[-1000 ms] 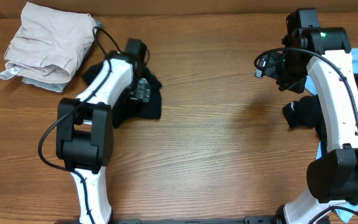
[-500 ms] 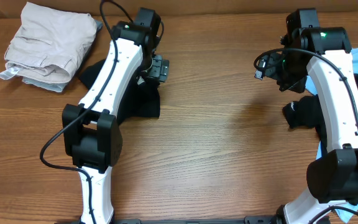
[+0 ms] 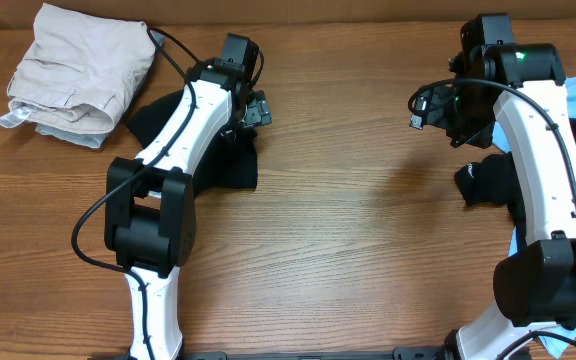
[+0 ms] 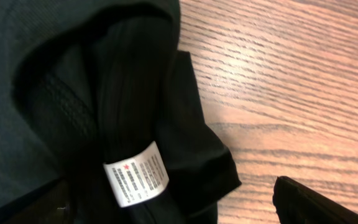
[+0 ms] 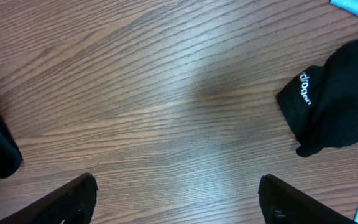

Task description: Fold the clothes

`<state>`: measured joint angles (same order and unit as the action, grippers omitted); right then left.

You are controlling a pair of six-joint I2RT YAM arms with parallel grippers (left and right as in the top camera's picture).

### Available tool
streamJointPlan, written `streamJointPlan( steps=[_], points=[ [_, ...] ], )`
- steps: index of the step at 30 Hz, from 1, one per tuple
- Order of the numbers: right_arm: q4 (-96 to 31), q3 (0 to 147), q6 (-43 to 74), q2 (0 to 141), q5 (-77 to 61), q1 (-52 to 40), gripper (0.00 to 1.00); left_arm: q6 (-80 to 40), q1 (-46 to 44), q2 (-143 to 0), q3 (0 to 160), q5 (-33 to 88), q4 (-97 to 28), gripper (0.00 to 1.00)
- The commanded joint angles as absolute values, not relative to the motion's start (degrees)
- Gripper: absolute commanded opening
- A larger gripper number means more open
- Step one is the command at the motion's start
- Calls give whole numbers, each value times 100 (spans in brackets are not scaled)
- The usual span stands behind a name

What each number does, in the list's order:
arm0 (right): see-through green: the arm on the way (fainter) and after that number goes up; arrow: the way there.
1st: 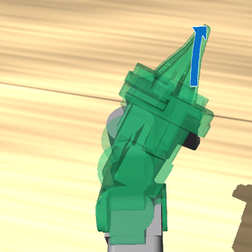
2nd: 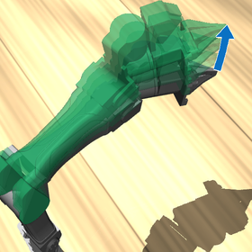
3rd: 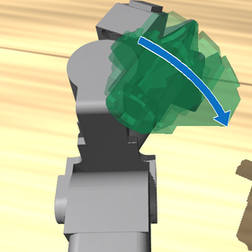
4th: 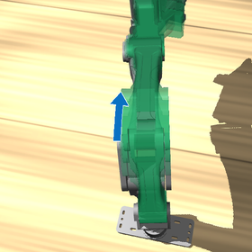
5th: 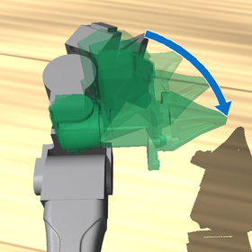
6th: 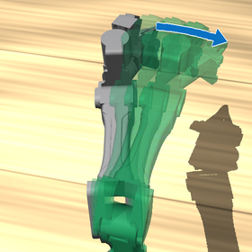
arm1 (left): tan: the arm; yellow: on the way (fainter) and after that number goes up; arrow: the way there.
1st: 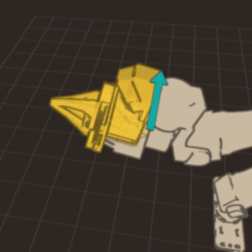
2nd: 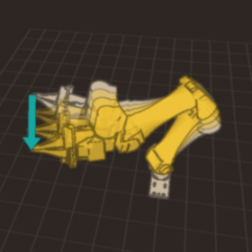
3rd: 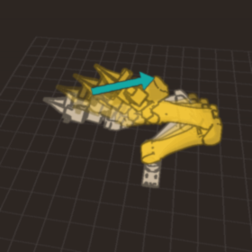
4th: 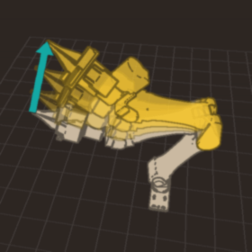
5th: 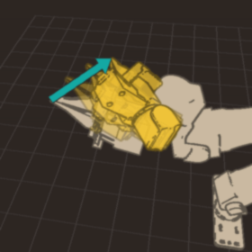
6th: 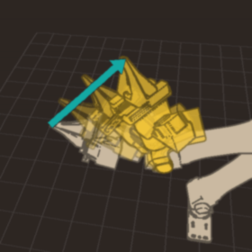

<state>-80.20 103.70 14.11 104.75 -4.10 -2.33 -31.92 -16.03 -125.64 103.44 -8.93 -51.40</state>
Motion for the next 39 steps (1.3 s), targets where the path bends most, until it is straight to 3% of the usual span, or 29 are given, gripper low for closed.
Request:
streamJointPlan(
  steps=[1, 12, 21, 30, 34, 39],
  points=[
    [-8005, 10422, 1345, 10416, -416, -222, 88, -3430, -1573, -12720, 10276, -1219, -5162, 100],
    [-8001, 10422, 1345, 10416, -414, -222, 88, -3253, -1614, -13533, 10276, -1347, -5621, 100],
    [-7981, 10422, 1345, 10416, -416, -222, 88, -2335, -1691, -13566, 10084, -1730, -5992, 100],
    [-7940, 10422, 1345, 10416, -414, -222, 88, -1903, -1695, -13566, 9507, -2265, -6132, 86],
    [-7898, 10422, 1345, 10416, -414, -222, 88, -1914, -1697, -13566, 9502, -2196, -6106, 51],
    [-7896, 10422, 1343, 10416, -414, -222, 88, -1927, -1695, -13566, 9502, -2058, -5850, 20]
  ],
)
